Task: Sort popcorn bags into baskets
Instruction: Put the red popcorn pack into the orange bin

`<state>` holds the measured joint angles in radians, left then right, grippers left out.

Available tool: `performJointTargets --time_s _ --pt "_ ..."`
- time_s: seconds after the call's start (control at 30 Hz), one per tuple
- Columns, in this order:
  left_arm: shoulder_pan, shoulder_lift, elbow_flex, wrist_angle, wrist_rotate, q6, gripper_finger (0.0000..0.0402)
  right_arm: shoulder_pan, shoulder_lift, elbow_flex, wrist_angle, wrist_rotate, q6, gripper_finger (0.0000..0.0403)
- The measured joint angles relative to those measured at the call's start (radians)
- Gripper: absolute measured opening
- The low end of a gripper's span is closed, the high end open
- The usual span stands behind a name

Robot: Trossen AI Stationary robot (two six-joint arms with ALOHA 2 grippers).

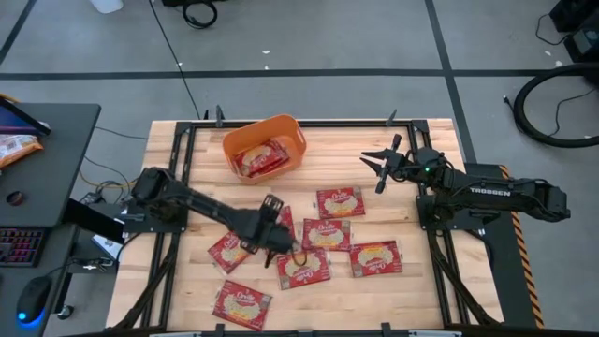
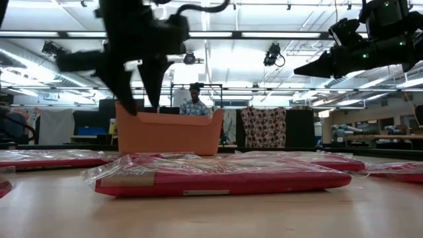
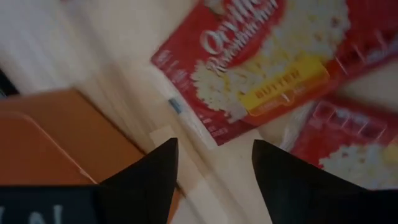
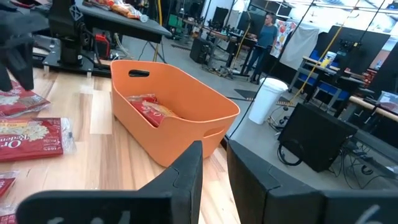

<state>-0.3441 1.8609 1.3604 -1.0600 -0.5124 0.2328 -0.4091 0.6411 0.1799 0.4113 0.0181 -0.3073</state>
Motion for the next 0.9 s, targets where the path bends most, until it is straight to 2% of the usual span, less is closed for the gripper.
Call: performJointTargets --time_s 0.17,0.27,0.37,0.5,0.9 --pt "-0.028 0.000 -0.121 0.094 -0.024 0.115 0.0217 0.000 0.000 0.000 0.001 0.000 0.001 0.0079" --pt "-0.031 0.000 -0.188 0.204 -0.071 0.194 0.0217 0.000 0.000 0.000 0.001 0.000 -0.001 0.0079" --pt "-0.027 0.000 -0.229 0.277 -0.057 0.254 0.0217 0.000 0.000 0.000 0.001 0.000 -0.002 0.0079" --pt "-0.019 0.000 -0.244 0.287 0.000 0.262 0.0217 0.000 0.000 0.000 0.000 0.000 -0.008 0.0079" --pt "-0.020 0.007 -0.277 0.353 0.020 0.251 0.0217 0.000 0.000 0.000 -0.004 -0.010 -0.010 0.0079"
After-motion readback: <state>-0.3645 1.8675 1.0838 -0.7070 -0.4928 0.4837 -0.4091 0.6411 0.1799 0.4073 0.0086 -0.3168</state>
